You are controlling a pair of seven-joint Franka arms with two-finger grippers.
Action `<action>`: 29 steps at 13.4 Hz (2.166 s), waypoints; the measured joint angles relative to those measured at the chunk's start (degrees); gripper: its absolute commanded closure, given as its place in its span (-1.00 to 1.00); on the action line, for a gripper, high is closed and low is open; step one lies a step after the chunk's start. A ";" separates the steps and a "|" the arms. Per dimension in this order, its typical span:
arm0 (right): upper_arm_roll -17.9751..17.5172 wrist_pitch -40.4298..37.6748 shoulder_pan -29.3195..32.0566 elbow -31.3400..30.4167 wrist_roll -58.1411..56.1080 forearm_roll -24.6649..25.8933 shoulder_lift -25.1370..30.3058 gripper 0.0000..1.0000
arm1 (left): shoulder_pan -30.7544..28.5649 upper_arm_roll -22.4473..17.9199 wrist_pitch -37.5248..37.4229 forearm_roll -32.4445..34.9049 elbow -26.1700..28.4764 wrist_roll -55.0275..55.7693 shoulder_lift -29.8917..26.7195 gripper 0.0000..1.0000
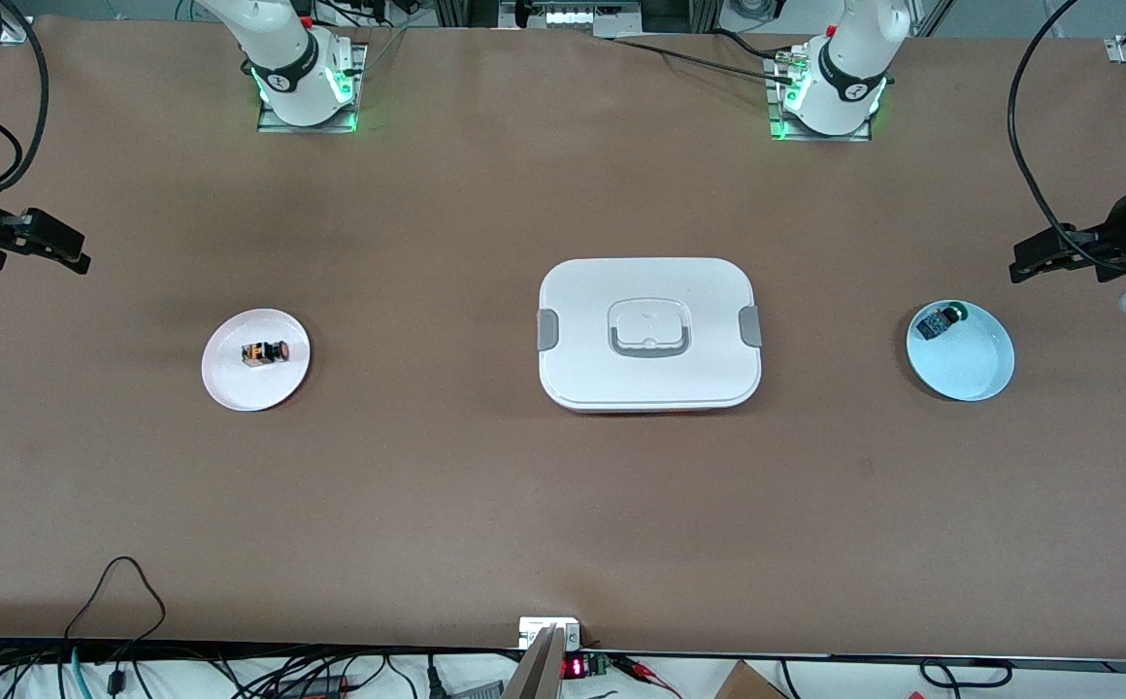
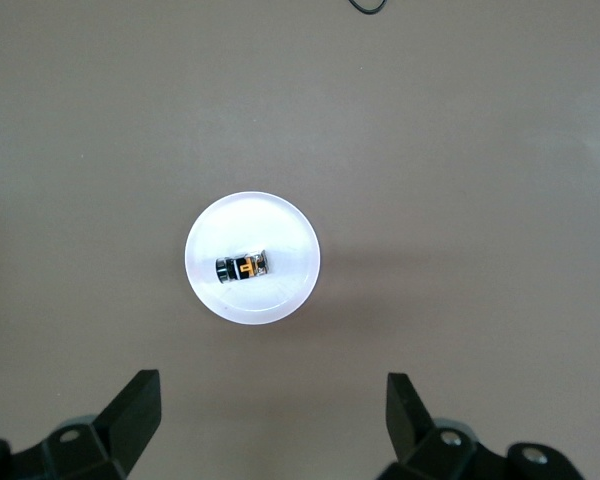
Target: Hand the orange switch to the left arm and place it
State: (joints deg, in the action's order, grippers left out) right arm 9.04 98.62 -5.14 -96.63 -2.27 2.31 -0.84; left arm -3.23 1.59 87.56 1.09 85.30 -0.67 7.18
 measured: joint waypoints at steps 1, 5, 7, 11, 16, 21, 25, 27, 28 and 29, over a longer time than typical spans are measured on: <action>-0.01 -0.16 -0.06 0.01 0.00 0.00 0.00 -1.00 | 0.00 0.00 0.00 0.00 0.00 0.00 0.00 -1.00; 0.00 -0.91 -0.06 0.32 0.24 0.00 -0.06 -1.00 | 0.00 -0.01 0.11 -0.01 -0.36 0.00 0.00 -1.00; 0.00 -1.06 -0.08 0.33 0.24 0.00 -0.33 -1.00 | 0.00 -0.03 0.12 -0.01 -0.72 0.00 0.00 -1.00; 0.00 -1.71 -0.09 0.33 0.18 0.00 -1.90 -1.00 | 0.00 -0.07 0.12 -0.02 -0.89 0.00 0.00 -1.00; -0.25 -3.27 -1.36 0.34 0.18 0.03 -5.58 -1.00 | 0.00 -0.08 0.12 -0.02 -0.96 0.00 0.00 -1.00; -0.27 -2.97 -1.79 0.40 0.19 -0.05 -11.65 -1.00 | 0.00 -0.09 0.12 -0.02 -0.98 0.00 0.00 -1.00; -0.35 -0.14 -2.80 0.20 0.22 -0.58 -17.56 -1.00 | 0.00 -0.10 0.12 -0.02 -1.02 0.00 0.00 -1.00; -0.38 3.13 -3.40 -1.18 0.21 -1.80 -19.88 -1.00 | 0.00 -0.11 0.12 -0.02 -1.02 0.00 0.00 -1.00; -0.41 5.07 -3.55 -2.46 0.21 -2.06 -20.48 -1.00 | 0.00 -0.11 0.12 -0.02 -1.03 0.00 0.00 -1.00; -0.47 7.07 -3.62 -3.81 0.11 -2.08 -20.92 -1.00 | 0.00 -0.11 0.12 -0.02 -1.03 0.00 0.00 -1.00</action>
State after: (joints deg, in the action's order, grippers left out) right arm 8.57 105.69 -8.76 -100.44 -2.16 0.23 -21.76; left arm -3.23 1.48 87.68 1.08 84.27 -0.67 7.18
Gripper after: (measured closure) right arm 0.000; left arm 0.000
